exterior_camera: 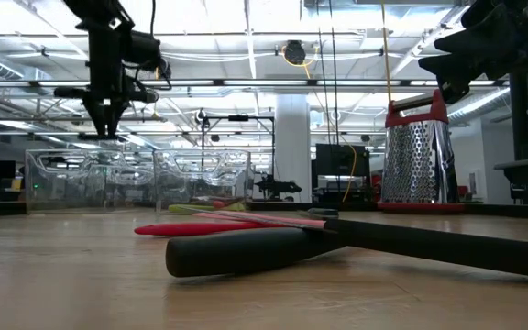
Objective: Pick & Place Kitchen Items
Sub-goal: Put the black knife into the top left transparent bin
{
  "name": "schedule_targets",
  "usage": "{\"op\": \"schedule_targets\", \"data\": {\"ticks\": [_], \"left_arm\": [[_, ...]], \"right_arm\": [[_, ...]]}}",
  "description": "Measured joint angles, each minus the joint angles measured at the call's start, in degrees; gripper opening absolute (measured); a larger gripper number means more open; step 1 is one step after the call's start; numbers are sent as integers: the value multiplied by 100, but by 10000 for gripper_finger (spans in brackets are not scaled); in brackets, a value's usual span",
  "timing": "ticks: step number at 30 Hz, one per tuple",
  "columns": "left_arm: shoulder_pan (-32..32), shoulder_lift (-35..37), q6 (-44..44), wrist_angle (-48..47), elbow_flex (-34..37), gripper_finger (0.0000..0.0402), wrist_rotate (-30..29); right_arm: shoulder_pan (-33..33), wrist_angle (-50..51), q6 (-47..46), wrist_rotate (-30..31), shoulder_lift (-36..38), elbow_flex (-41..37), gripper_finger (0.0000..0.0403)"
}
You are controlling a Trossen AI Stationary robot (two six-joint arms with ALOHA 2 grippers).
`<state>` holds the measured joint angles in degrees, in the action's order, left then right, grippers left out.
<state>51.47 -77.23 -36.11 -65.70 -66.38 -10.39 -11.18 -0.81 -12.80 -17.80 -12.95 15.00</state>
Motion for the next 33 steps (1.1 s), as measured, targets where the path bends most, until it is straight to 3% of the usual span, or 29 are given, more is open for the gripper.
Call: {"op": "schedule_targets", "data": {"ticks": [15,33], "left_arm": [[329,-2,128,1305,1403,35,627],[642,-2,186,2152,2239,35,843]], "right_arm": [[0,20,-150,-2,0,0,155],[0,25,-301,-2,0,0,155]]}}
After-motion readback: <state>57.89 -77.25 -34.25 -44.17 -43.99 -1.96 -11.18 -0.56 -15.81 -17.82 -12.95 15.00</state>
